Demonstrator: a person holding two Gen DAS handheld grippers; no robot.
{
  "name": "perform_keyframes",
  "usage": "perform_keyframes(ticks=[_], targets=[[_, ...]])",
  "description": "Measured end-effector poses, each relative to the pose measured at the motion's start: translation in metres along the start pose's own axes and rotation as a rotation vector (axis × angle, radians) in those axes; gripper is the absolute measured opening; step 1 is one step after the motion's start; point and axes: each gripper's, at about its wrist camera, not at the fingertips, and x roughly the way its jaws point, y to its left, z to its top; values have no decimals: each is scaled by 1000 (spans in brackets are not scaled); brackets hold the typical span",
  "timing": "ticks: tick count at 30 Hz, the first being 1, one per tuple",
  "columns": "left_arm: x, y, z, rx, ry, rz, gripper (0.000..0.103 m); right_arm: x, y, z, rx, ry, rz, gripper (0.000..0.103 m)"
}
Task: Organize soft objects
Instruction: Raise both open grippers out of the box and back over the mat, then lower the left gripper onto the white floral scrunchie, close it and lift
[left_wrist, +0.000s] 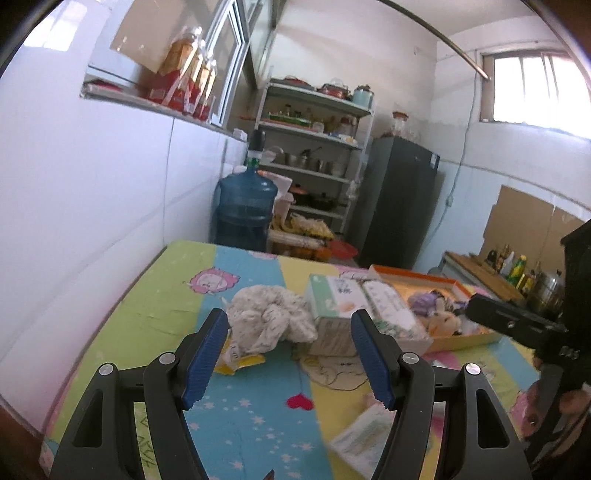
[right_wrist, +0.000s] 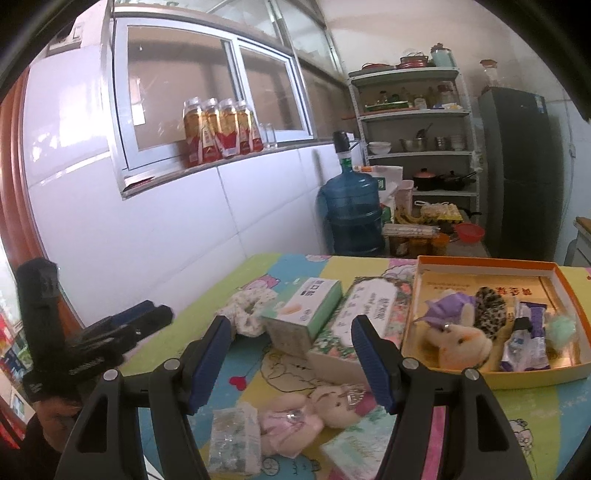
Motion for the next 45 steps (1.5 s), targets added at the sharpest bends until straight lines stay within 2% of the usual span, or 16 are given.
perform_keyframes(ticks=[8, 14, 20, 21, 22, 23, 25, 28, 32, 37, 41, 45], targets=[[61, 16, 2, 37, 133, -21, 71, 7, 3, -3, 5, 15, -4, 67], [99, 25, -1, -1, 210, -24, 71, 10, -10, -2, 36, 20, -16, 67], [118, 30, -5, -36, 245, -19, 71, 15, -18, -5, 49, 31, -20, 67], [118, 30, -5, -40, 243, -25, 68, 16, -19, -5, 50, 33, -19, 67], [119, 31, -5, -44, 238, -34, 57, 16, -20, -6, 52, 35, -18, 67], [119, 31, -5, -45, 229, -34, 50, 17, -21, -6, 55, 37, -15, 67], [117, 31, -5, -52, 221, -32, 26, 19, -22, -6, 58, 42, -10, 67], [116, 32, -5, -60, 215, -49, 13, 22, -23, -8, 62, 51, -3, 67], [107, 31, -4, -58, 178, -58, 10, 29, -21, -9, 68, 65, 10, 67], [80, 34, 3, -90, 90, -65, 10, 34, -16, -9, 64, 73, 27, 67], [45, 32, 14, -77, -24, -11, 10, 41, -5, -7, 62, 86, 71, 67], [19, 31, 23, -46, -93, 40, 10, 59, 20, -8, 46, 133, 148, 67]])
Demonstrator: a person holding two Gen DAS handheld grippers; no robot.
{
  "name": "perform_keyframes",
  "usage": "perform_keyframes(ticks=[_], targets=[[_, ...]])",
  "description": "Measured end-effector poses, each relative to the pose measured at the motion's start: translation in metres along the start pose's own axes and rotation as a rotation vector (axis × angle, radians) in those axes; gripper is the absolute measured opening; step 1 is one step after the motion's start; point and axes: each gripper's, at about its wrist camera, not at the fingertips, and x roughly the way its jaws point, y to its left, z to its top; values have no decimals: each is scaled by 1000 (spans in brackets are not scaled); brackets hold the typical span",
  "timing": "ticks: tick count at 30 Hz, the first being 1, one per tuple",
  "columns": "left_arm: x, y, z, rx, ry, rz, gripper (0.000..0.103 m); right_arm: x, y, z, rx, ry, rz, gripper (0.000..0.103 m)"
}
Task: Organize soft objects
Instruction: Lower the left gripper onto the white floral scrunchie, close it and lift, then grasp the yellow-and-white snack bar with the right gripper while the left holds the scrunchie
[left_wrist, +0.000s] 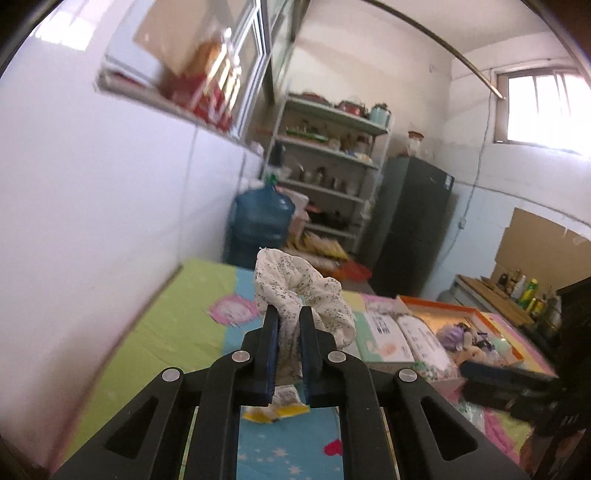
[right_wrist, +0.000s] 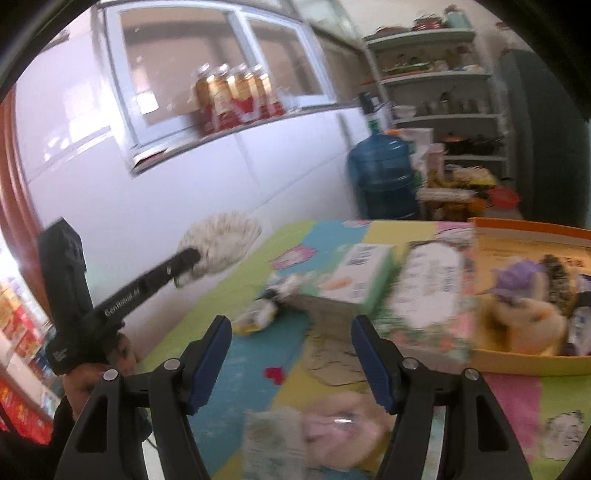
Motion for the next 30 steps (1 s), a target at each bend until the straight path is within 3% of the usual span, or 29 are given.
perform_keyframes(ticks=[6, 13, 20, 26, 30], targets=[[-24, 13, 6, 20, -42, 43, 10, 57, 38, 8, -10, 139, 27, 67], [-41, 37, 2, 6, -68, 80, 10, 120, 42, 12, 175, 278, 65, 67], [-40, 57, -8, -16, -59, 76, 10, 165, 34, 10, 324, 352, -30, 67], [-39, 71, -15, -25, -57, 66, 10, 185, 49, 14, 227, 366, -146, 67], [-37, 78, -20, -47, -47, 60, 10, 188, 54, 12, 164, 369, -215, 50]])
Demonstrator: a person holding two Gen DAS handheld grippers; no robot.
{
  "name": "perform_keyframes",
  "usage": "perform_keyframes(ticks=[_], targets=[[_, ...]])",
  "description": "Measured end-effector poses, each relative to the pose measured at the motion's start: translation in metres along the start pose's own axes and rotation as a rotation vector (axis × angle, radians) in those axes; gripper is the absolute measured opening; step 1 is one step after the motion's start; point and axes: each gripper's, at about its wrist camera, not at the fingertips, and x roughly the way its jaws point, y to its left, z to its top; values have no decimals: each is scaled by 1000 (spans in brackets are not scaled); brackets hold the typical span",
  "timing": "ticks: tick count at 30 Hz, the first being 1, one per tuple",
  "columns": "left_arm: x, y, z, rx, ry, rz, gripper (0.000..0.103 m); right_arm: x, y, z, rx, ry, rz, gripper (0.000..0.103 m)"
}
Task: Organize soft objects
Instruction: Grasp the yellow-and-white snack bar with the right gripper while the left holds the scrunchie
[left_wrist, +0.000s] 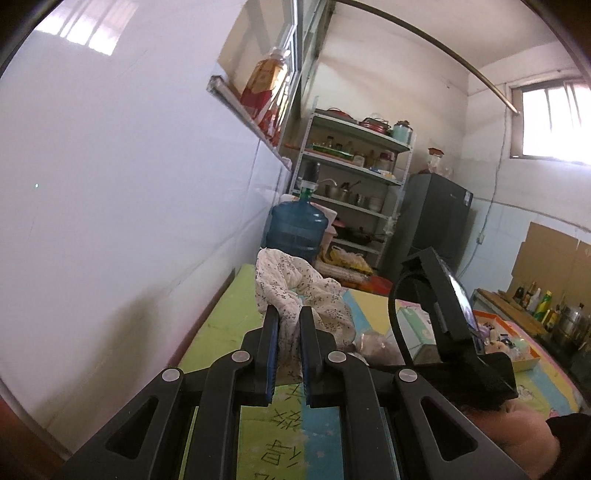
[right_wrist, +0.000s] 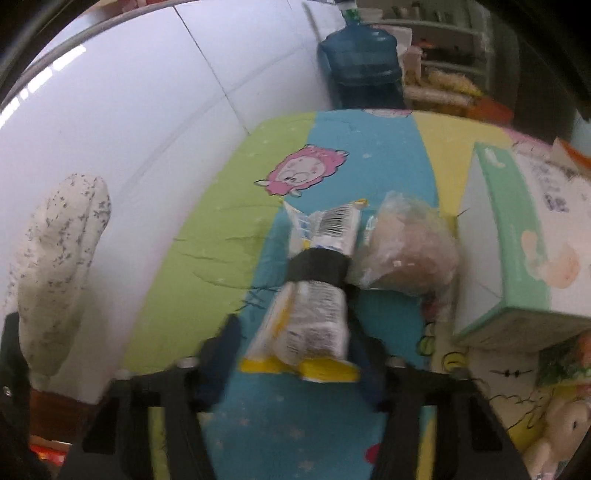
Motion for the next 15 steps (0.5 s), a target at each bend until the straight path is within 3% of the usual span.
perform_keyframes(ticks=[6, 15], targets=[[4, 9, -4, -22, 12, -11, 10, -4, -4, -6, -18, -20, 2, 40], [2, 14, -4, -37, 5, -7, 10, -19, 5, -18, -76, -44, 44, 39]])
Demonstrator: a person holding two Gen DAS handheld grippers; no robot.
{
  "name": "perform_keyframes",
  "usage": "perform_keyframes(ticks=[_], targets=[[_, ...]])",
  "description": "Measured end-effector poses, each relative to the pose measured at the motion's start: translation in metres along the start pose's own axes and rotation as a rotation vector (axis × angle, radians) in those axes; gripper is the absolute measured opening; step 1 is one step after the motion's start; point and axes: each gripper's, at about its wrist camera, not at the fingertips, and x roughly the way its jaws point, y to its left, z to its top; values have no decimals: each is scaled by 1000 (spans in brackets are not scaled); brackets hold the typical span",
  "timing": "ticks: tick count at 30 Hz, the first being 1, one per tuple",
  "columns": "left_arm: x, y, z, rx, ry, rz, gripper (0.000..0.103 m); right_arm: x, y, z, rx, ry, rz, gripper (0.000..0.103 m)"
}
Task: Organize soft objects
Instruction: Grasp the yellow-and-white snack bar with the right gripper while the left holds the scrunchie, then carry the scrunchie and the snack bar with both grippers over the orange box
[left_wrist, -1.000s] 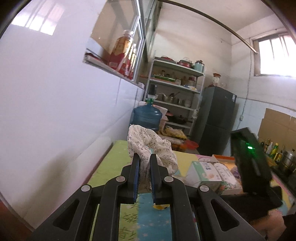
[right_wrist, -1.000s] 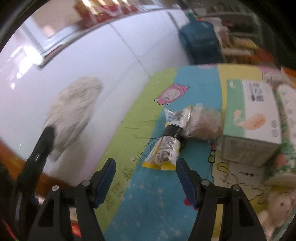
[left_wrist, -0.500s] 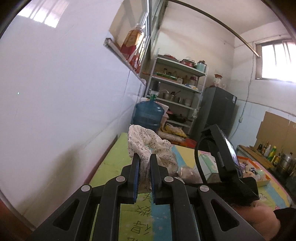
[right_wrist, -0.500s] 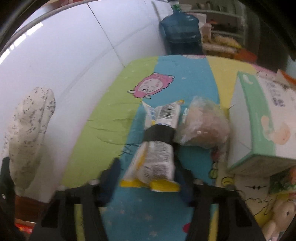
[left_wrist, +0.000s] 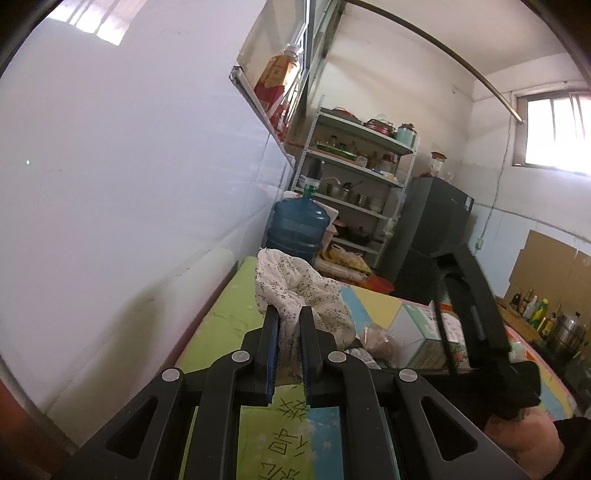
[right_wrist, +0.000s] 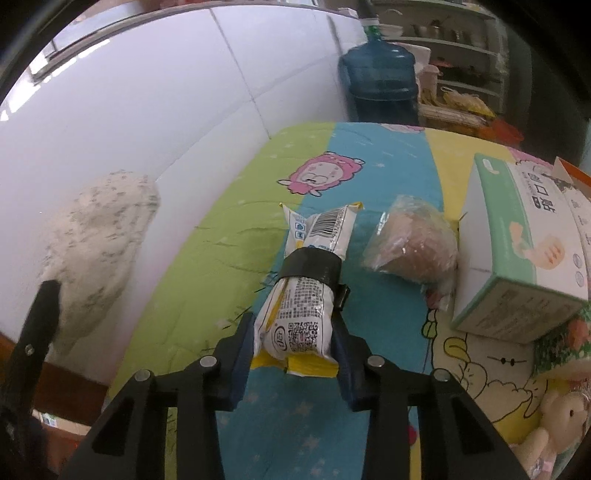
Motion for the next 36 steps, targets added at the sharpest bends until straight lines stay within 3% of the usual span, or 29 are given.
perform_keyframes(ticks=[9, 20, 36], targets=[[-6, -7, 0, 4, -7, -7, 10, -38, 13, -7, -73, -76, 41, 39], [-24, -32, -2, 32, -34, -33, 10, -94, 2, -20, -94, -154, 77, 39], [-20, -104, -6, 87, -27, -147, 10, -168, -74, -40, -3, -275, 21, 39]])
